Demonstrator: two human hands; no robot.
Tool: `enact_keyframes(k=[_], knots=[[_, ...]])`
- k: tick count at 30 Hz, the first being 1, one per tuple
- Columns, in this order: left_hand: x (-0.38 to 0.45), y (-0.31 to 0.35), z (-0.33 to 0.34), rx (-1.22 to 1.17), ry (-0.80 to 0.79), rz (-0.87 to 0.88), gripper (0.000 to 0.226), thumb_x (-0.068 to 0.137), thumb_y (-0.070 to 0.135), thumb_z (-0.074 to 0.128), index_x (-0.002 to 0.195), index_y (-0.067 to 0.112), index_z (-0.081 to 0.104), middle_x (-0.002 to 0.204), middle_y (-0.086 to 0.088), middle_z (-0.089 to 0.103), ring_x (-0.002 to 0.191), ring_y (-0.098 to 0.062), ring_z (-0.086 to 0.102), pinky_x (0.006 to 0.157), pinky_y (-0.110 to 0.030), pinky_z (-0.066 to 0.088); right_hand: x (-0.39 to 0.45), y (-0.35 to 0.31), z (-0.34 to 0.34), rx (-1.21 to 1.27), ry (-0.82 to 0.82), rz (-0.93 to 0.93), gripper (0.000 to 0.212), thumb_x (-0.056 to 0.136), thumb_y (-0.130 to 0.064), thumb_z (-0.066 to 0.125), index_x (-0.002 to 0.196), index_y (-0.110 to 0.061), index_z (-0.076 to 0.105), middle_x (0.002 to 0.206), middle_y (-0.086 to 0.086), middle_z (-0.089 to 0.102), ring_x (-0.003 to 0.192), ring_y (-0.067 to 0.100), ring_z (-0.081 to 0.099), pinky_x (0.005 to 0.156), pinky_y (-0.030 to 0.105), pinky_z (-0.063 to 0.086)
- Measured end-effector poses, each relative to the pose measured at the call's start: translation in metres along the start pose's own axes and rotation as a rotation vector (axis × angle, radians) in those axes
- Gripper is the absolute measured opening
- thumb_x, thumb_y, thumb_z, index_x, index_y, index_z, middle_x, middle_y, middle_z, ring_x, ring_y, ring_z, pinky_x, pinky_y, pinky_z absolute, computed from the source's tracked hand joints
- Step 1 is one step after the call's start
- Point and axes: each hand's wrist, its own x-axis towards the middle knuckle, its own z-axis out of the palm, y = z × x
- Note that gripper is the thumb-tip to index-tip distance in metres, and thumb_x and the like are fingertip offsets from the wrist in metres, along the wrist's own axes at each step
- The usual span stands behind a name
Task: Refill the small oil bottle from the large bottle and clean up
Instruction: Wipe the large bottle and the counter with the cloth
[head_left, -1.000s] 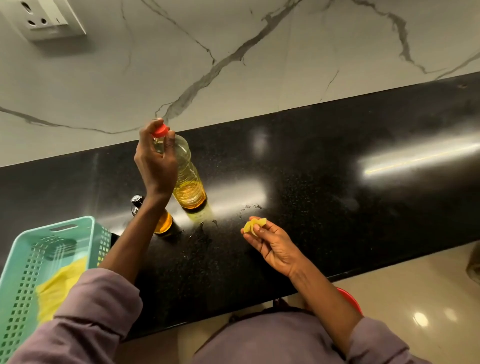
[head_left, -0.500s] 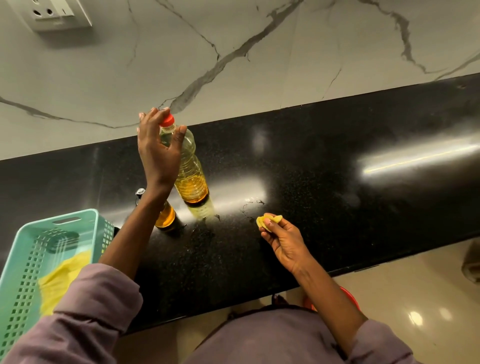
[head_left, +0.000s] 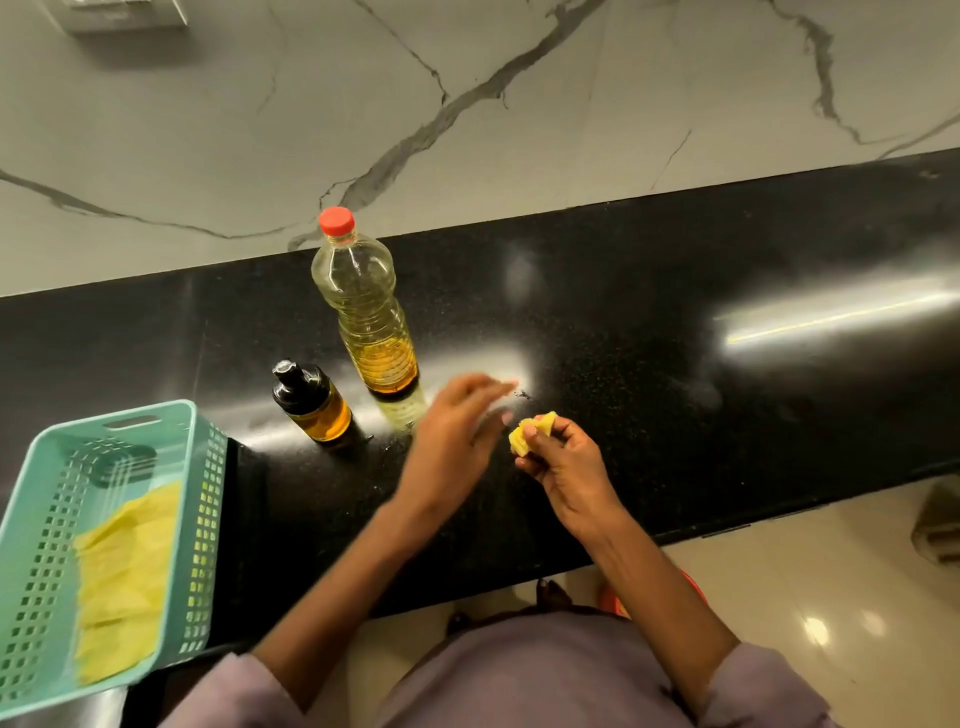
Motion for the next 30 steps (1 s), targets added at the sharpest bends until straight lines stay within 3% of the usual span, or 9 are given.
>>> enact_keyframes(k=[3,7,9,14,16,19,21,26,30], knots=[[-0.028,-0.003,0.029,-0.052,-0.191,-0.221,0.048,0.083,0.008,0.068,0.130,0.015,0.058,0.113,-0.004,0.059,0.104,-0.017,0.058,0.090,-0.020,0.044,-0.004,0.006,0.009,-0.001,0.002,-0.019,0.006,0.088,-0.004,0.059,0.094,-0.005,0.059,0.077,0.009,0.064,0.057,0.007,0.061,0.050,0.017,0.048],[-0.032,-0.008,0.028,-0.017,-0.071,-0.292,0.037,0.084,0.008,0.067,0.120,0.015,0.066,0.102,-0.001,0.066,0.093,-0.012,0.061,0.083,-0.015,0.044,-0.012,0.012,0.013,0.012,-0.103,0.028,0.020,0.095,-0.019,0.049,0.097,-0.007,0.066,0.076,0.003,0.068,0.068,0.007,0.063,0.062,0.021,0.054],[-0.031,-0.012,0.023,-0.070,-0.002,-0.386,0.029,0.084,0.010,0.067,0.112,0.017,0.070,0.101,0.001,0.070,0.093,-0.008,0.063,0.083,-0.018,0.047,-0.014,0.012,0.012,0.000,-0.169,0.033,0.024,0.098,-0.015,0.044,0.105,-0.007,0.066,0.086,0.004,0.071,0.077,0.009,0.066,0.071,0.022,0.056],[-0.035,-0.017,0.030,-0.345,-0.099,-0.650,0.020,0.088,0.016,0.061,0.090,0.030,0.076,0.087,0.007,0.075,0.079,-0.005,0.065,0.073,-0.027,0.050,-0.015,0.013,0.010,-0.481,-0.120,-0.226,0.032,0.086,0.003,0.060,0.117,-0.004,0.063,0.111,0.005,0.069,0.102,0.009,0.065,0.089,0.022,0.052],[-0.033,-0.014,0.035,-0.624,-0.117,-0.802,0.022,0.089,0.011,0.058,0.085,0.022,0.077,0.083,-0.004,0.073,0.075,-0.015,0.062,0.071,-0.034,0.049,-0.013,0.012,0.007,-0.698,-0.046,-0.387,0.029,0.083,-0.002,0.067,0.110,-0.012,0.069,0.105,-0.002,0.068,0.097,0.006,0.065,0.086,0.020,0.052],[-0.023,-0.015,0.036,-0.968,-0.117,-0.998,0.025,0.091,0.005,0.053,0.080,0.011,0.075,0.083,-0.012,0.072,0.078,-0.022,0.065,0.074,-0.033,0.053,-0.004,0.010,0.003,-0.977,0.000,-0.570,0.025,0.080,-0.002,0.068,0.101,-0.015,0.073,0.092,-0.008,0.061,0.086,0.005,0.061,0.081,0.018,0.051],[-0.017,-0.020,0.038,-0.999,-0.132,-1.057,0.021,0.093,0.011,0.052,0.087,0.010,0.073,0.086,-0.009,0.073,0.083,-0.021,0.067,0.074,-0.030,0.054,0.008,0.008,-0.002,-1.152,-0.027,-0.649,0.022,0.080,0.001,0.064,0.096,-0.011,0.074,0.090,-0.002,0.060,0.082,0.008,0.059,0.078,0.017,0.048],[-0.008,-0.019,0.042,-0.923,-0.116,-1.043,0.018,0.095,0.024,0.054,0.108,0.025,0.066,0.105,-0.003,0.072,0.092,-0.016,0.066,0.079,-0.030,0.050,0.077,-0.009,-0.024,-1.574,0.100,-0.725,0.015,0.082,-0.010,0.057,0.077,-0.006,0.071,0.078,0.012,0.058,0.076,0.030,0.056,0.064,0.037,0.044],[-0.006,-0.023,0.031,-0.852,0.026,-1.047,0.023,0.096,0.020,0.052,0.116,0.019,0.062,0.106,-0.005,0.070,0.090,-0.017,0.064,0.076,-0.028,0.049,0.105,0.000,-0.003,-1.662,0.069,-0.767,0.027,0.084,-0.017,0.042,0.072,-0.005,0.063,0.077,0.013,0.057,0.076,0.033,0.055,0.057,0.037,0.043]])
